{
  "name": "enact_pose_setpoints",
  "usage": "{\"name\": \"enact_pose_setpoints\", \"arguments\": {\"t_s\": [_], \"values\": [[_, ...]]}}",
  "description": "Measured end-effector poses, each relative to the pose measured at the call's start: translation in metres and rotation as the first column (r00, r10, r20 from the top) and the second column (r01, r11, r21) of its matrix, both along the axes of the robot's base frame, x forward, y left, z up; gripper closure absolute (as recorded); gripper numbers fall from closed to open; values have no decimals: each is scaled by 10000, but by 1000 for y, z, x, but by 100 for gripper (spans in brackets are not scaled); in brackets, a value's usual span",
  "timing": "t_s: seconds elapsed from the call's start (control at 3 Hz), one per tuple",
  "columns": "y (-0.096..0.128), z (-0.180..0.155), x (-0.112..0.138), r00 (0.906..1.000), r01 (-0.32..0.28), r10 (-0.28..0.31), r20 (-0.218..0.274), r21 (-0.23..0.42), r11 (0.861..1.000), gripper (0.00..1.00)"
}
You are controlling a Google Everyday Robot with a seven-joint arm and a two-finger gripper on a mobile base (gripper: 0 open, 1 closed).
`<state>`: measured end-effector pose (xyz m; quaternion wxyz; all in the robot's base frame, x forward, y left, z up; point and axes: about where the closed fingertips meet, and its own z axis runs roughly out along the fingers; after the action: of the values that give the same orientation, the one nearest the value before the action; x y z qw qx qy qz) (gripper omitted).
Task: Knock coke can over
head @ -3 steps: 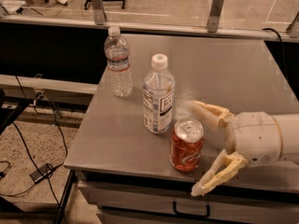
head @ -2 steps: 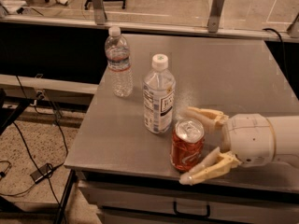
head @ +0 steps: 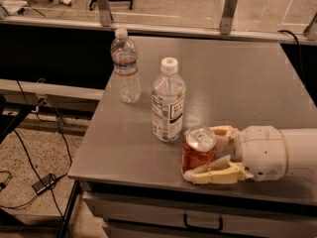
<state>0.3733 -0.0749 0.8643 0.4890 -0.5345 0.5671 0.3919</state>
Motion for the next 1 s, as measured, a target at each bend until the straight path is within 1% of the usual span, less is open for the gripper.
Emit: {"name": "enact_pose_setpoints", "arguments": {"t_s": [0.33, 0.67, 1.0], "values": [[-3, -1, 1, 9997, 160, -159, -172, 57, 9999, 60], [-7, 2, 5, 9992, 318, -315, -244, 104, 9994, 83], [-21, 10, 15, 9985, 533, -535, -89, -203, 9984, 100]]}}
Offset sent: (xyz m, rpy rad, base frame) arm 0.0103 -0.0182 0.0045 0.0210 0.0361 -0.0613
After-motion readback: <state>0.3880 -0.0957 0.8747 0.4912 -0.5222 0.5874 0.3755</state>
